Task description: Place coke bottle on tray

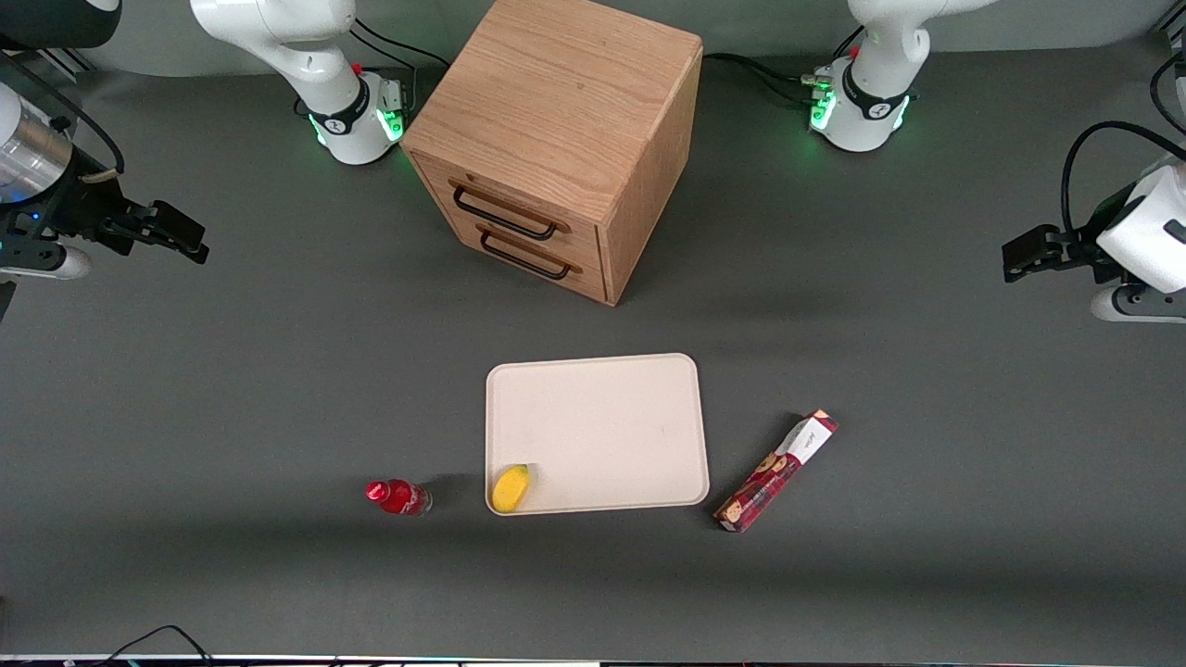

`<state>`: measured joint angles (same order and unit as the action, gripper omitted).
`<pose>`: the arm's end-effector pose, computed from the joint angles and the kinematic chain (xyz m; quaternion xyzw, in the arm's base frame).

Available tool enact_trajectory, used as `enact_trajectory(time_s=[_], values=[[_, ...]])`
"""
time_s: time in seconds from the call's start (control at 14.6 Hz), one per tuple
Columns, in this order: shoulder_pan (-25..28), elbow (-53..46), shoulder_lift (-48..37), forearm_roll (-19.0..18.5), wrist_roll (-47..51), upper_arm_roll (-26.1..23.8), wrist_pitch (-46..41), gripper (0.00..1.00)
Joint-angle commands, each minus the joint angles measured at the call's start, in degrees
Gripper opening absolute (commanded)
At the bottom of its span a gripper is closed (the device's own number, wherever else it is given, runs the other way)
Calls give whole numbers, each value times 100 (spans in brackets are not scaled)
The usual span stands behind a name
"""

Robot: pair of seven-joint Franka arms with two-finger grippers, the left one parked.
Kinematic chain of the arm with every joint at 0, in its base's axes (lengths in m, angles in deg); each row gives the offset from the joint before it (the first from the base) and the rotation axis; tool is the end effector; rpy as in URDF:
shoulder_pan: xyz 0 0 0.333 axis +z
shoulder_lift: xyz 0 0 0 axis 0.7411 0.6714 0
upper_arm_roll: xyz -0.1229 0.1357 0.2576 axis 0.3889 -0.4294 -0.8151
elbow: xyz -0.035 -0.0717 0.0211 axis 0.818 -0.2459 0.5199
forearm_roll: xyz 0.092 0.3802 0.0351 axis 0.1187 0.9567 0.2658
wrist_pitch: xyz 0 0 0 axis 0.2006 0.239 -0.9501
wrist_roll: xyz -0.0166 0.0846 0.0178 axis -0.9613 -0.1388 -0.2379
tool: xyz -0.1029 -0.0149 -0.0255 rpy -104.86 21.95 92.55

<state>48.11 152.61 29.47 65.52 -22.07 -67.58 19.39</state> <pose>0.5215 0.0356 0.6150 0.9971 -0.0741 -0.0053 0.0184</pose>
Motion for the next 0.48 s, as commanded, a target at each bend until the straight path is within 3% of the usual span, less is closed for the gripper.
enact_trajectory(time_s=[0.0,0.41], values=[[-1,-50,-65,134,-62,24,-17,100],[25,-504,196,134,-289,-55,-44,100]])
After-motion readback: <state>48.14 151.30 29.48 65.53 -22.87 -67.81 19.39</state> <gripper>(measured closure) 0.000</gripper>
